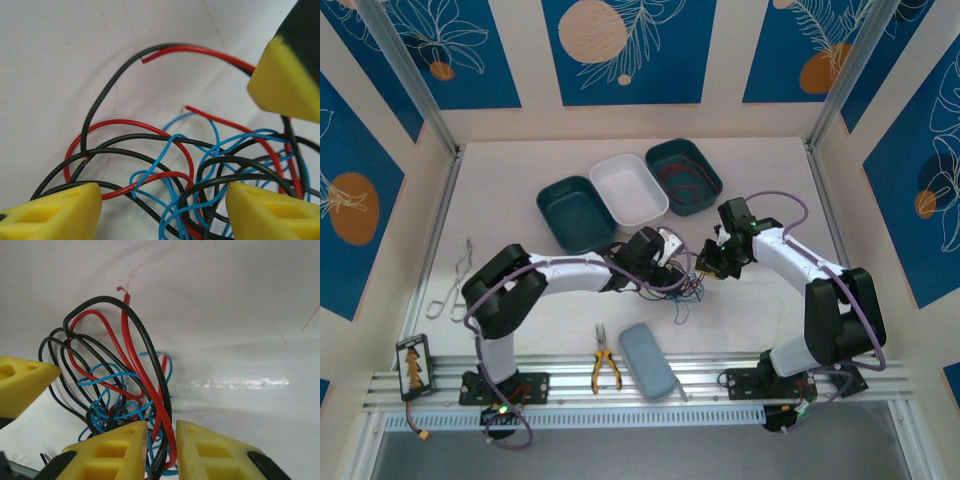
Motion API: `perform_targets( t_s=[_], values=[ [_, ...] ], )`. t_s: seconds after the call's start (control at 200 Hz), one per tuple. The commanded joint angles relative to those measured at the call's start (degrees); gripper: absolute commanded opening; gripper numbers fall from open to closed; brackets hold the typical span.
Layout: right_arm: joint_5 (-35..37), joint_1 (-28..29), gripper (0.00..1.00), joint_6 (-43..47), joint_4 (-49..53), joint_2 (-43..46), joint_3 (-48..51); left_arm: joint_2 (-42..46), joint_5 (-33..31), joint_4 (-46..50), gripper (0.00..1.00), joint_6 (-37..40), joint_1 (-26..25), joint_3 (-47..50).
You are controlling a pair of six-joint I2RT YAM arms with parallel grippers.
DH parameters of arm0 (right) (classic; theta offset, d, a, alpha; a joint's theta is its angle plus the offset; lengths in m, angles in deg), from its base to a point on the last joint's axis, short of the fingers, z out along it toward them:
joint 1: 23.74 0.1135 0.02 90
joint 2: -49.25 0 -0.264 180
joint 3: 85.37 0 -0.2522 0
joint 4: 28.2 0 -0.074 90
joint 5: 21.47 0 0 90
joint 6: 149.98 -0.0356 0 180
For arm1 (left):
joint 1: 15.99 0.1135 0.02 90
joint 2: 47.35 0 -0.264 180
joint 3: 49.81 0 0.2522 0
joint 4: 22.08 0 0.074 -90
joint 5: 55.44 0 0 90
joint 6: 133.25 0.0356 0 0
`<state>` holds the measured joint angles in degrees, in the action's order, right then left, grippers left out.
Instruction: Untangle the cables
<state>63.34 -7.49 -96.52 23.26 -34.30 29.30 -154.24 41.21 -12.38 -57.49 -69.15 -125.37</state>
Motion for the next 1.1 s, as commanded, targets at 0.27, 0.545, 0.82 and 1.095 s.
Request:
perform_targets(
  t_s=[0.27, 0.545, 0.82, 1.095],
  values=[
    [-3.47, -2.23, 0.25, -0.61, -0.59, 3.63, 2.38, -4.28, -4.27, 6.27, 0.14, -2.16, -0.81, -3.72],
    [-8.06, -6.37, 0.26, -1.35, -3.32, 8.35, 6.33, -4.65, -3.68, 6.43, 0.12, -3.60, -0.72, -3.41],
    [-11.27, -6.41, 0.23, -1.53, -7.62, 6.61, 5.81, -3.94, -3.05, 5.42, 0.12, -3.69, -0.73, -3.08],
    [-13.80, -6.41, 0.21, -1.08, -11.34, 0.25, 3.23, -3.85, -2.43, 4.59, 0.12, -4.22, -0.87, -2.63]
  ],
)
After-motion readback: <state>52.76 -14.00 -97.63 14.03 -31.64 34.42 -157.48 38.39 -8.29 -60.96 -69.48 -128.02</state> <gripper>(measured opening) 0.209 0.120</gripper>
